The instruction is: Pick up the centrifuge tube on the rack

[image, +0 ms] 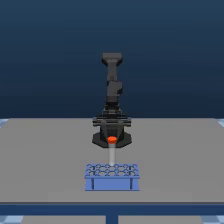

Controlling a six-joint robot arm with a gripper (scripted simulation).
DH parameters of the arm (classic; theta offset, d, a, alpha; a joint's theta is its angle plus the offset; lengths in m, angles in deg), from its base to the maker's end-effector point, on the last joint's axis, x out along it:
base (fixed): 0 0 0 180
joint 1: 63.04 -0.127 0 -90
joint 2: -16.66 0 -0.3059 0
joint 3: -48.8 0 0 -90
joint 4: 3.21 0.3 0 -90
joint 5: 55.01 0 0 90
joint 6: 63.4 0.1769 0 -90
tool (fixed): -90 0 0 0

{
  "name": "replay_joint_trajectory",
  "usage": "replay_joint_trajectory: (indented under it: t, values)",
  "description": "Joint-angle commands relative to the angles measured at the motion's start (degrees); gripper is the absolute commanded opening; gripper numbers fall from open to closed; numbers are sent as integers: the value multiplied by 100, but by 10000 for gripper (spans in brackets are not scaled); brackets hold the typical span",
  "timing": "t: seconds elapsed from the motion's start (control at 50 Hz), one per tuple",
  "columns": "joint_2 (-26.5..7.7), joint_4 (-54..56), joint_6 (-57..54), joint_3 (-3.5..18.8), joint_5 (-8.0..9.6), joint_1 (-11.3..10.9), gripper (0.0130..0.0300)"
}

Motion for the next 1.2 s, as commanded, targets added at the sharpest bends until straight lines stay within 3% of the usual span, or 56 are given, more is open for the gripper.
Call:
replay_joint_trajectory:
  t: [0.02,0.7,0.9,1.06,1.2]
  values:
    - [12,11,14,14,25,0,130]
    - [116,241,-217,137,252,0,130]
    - [198,270,-245,246,443,0,130]
    - [313,280,-255,427,739,0,130]
    - [348,282,-258,488,835,0,130]
